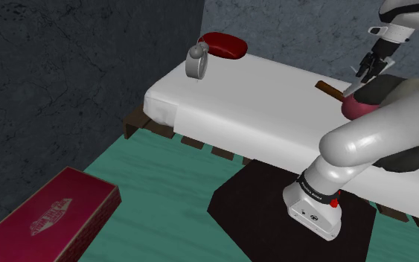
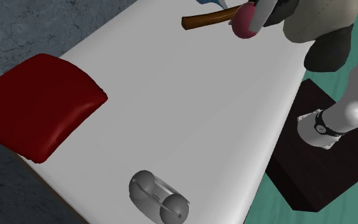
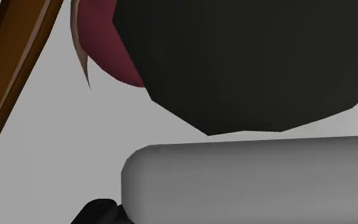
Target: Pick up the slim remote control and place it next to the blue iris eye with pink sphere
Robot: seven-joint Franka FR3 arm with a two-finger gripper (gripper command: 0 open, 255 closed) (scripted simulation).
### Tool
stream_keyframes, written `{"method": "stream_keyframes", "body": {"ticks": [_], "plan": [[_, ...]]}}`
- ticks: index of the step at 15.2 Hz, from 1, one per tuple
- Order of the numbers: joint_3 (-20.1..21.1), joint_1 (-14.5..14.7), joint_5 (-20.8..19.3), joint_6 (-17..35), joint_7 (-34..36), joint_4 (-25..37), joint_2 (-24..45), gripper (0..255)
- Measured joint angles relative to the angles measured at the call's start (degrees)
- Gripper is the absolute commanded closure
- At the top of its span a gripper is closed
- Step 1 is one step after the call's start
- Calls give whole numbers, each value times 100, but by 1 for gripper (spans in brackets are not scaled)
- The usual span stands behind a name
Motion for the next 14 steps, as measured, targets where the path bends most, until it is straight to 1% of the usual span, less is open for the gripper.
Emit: {"method": "stream_keyframes", "body": {"ticks": [4, 8, 10, 11, 12, 14], "plan": [[-410, -157, -118, -30, -554, 124, -34, 255], [-898, -227, -150, -43, -1135, 339, 50, 255], [-1163, -200, -106, -67, -1416, 504, 154, 255], [-1398, -144, -44, -4, -1609, 576, 273, 255], [-1499, -166, -56, -66, -1757, 671, 269, 255], [-1892, -73, 38, -38, -2096, 819, 420, 255]]}}
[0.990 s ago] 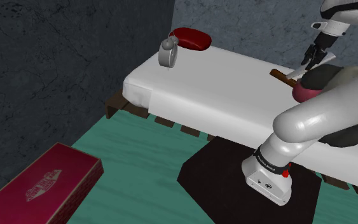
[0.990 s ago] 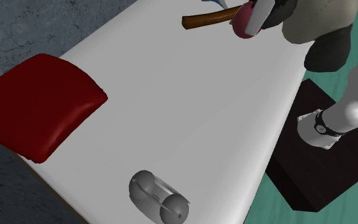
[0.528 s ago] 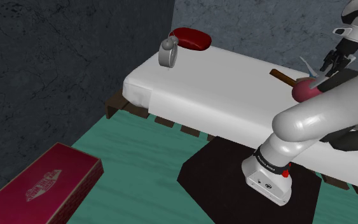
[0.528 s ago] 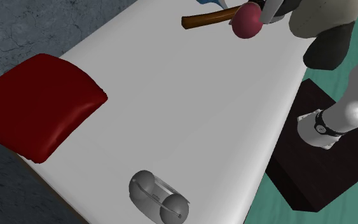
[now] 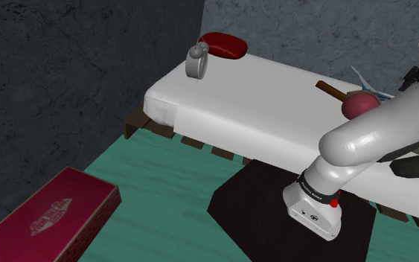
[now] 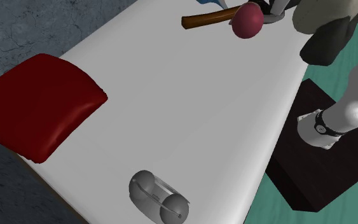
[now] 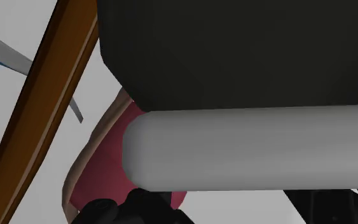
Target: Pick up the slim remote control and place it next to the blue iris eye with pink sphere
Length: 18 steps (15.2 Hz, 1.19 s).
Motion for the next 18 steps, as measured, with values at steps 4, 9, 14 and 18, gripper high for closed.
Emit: {"method": "stream_keyframes", "body": {"ticks": [4, 9, 14, 18], "plan": [[-638, 238, 181, 177, -451, 103, 262, 255], [-879, 409, 292, 794, -545, -142, 408, 255], [-1048, 417, 323, 1082, -592, -538, 487, 255], [-1326, 605, 435, 1307, -660, -778, 626, 255]]}}
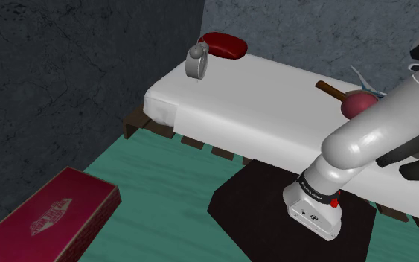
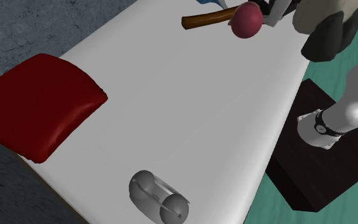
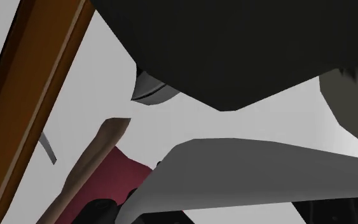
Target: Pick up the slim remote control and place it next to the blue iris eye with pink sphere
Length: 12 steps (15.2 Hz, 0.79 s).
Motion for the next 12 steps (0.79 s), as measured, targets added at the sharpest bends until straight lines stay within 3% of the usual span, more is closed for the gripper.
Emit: {"method": "stream_keyframes", "body": {"ticks": [6, 8, 10, 12], "plan": [[-706, 564, 170, 455, -137, -328, 204, 255], [-1230, 1074, 152, 600, -124, -393, 201, 255], [-1402, 1210, 71, 763, -89, -508, 150, 255], [-1742, 1547, -107, 873, 33, -574, 11, 255]]}}
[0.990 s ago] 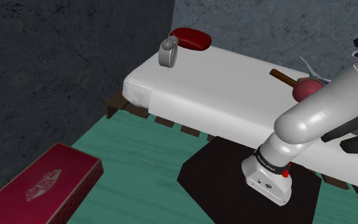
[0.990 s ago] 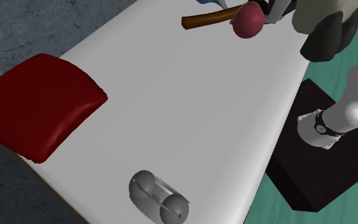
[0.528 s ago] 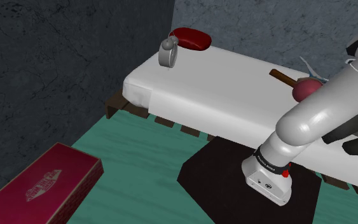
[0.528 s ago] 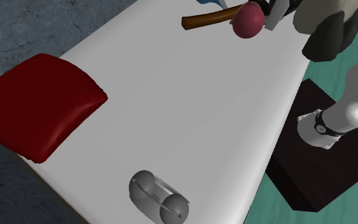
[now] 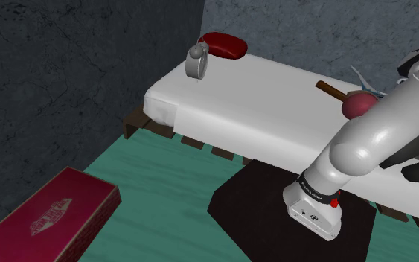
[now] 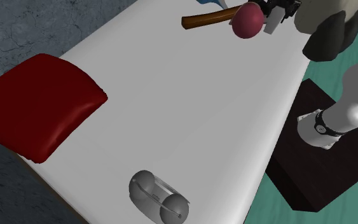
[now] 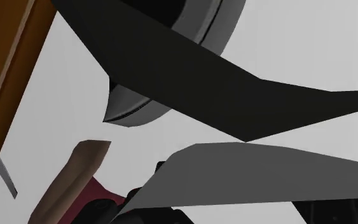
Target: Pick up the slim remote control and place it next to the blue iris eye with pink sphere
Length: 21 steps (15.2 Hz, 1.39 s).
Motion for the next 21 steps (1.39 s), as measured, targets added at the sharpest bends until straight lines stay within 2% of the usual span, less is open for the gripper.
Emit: {"method": "stream_keyframes", "body": {"ticks": [9, 11, 16, 17, 21], "plan": [[-933, 959, -764, 501, 540, -231, -597, 255], [-1049, 1063, -877, 588, 614, -280, -673, 255], [-1098, 1104, -927, 613, 641, -301, -709, 255], [-1100, 1107, -931, 614, 643, -301, -712, 0], [-1108, 1106, -927, 613, 647, -324, -722, 0]]}}
